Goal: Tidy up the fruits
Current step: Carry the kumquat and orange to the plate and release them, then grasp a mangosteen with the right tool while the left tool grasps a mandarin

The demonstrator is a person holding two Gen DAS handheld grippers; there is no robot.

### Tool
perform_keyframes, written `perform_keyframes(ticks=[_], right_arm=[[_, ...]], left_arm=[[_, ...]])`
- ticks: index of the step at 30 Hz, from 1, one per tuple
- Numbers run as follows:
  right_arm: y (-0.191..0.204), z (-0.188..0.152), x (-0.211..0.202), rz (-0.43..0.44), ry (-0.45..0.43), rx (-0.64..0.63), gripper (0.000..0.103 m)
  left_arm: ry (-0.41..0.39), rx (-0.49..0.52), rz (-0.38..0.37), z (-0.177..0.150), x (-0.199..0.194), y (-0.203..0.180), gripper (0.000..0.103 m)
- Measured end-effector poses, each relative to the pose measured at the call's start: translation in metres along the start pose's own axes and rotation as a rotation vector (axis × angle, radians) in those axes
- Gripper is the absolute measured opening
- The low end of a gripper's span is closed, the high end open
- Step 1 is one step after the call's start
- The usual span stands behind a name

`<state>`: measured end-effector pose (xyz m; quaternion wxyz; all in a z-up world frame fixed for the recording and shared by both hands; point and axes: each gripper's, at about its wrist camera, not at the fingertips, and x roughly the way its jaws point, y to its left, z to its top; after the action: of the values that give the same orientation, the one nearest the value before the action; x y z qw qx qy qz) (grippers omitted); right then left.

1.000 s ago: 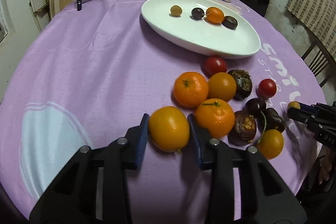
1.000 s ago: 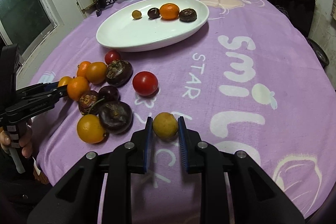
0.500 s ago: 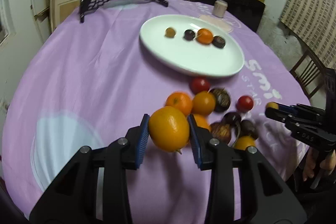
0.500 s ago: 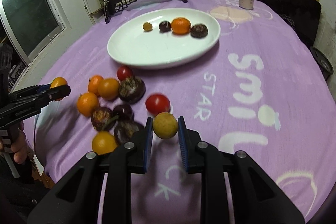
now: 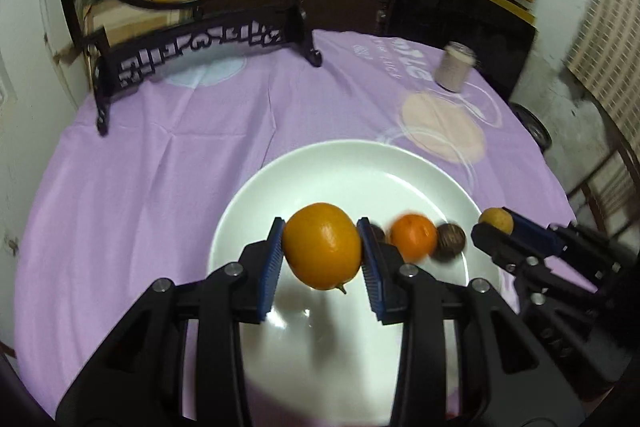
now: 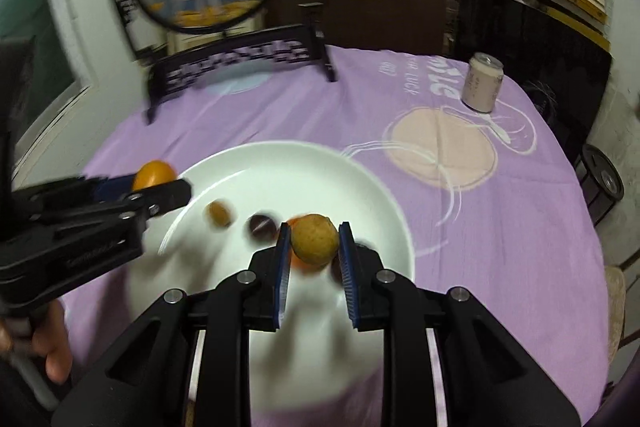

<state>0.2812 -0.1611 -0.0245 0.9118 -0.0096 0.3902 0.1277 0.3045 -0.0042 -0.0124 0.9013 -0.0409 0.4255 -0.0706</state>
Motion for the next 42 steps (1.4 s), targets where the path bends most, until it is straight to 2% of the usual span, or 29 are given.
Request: perform_keyframes(ticks=[2, 8, 9, 11, 16, 20, 21, 23, 27, 31, 35, 42], right_arm=[[-0.004, -0.003, 0.011, 0.009, 0.006, 0.006, 0.024], [-0.009, -0.001, 0.032, -0.023, 0.04, -0.006, 0.024], [-0.009, -0.002, 0.034, -0.032, 0.042, -0.006, 0.026], [-0.009, -0.003, 0.037, -0.049, 0.038, -0.007, 0.043], [-0.004, -0.01, 0.021, -0.08, -0.013, -0.043, 0.043], [-0.001, -0.029, -0.014, -0.085, -0.047, -0.057, 0.043], [0.0, -0.033, -0.021, -0.082, -0.047, -0.045, 0.043], [0.0, -0.054, -0.048, -0.042, -0.04, -0.017, 0.049], [0.006, -0.114, -0.095, 0.005, -0.032, -0.035, 0.05], [0.012, -0.161, -0.109, 0.051, 0.032, -0.016, 0.05], [0.019, -0.176, -0.101, 0.053, 0.093, -0.023, 0.05], [0.029, -0.18, -0.101, 0.062, 0.1, -0.03, 0.05]], left_arm=[[0.006, -0.021, -0.022, 0.001, 0.011, 0.004, 0.037], [0.042, -0.005, -0.022, -0.001, 0.03, 0.004, 0.037], [0.043, -0.001, -0.02, -0.001, 0.031, 0.004, 0.037], [0.034, -0.005, -0.014, -0.001, 0.03, 0.005, 0.042], [-0.015, -0.03, -0.023, -0.003, 0.01, 0.01, 0.044], [-0.067, -0.036, -0.015, -0.018, -0.028, 0.014, 0.044], [-0.088, -0.034, -0.014, -0.027, -0.042, 0.016, 0.045], [-0.124, -0.027, -0.022, -0.046, -0.067, 0.02, 0.054], [-0.175, -0.002, -0.012, -0.1, -0.108, 0.032, 0.055], [-0.145, 0.012, -0.031, -0.151, -0.124, 0.042, 0.055], [-0.06, 0.017, -0.033, -0.185, -0.118, 0.047, 0.055], [-0.026, 0.012, -0.035, -0.208, -0.123, 0.05, 0.055]])
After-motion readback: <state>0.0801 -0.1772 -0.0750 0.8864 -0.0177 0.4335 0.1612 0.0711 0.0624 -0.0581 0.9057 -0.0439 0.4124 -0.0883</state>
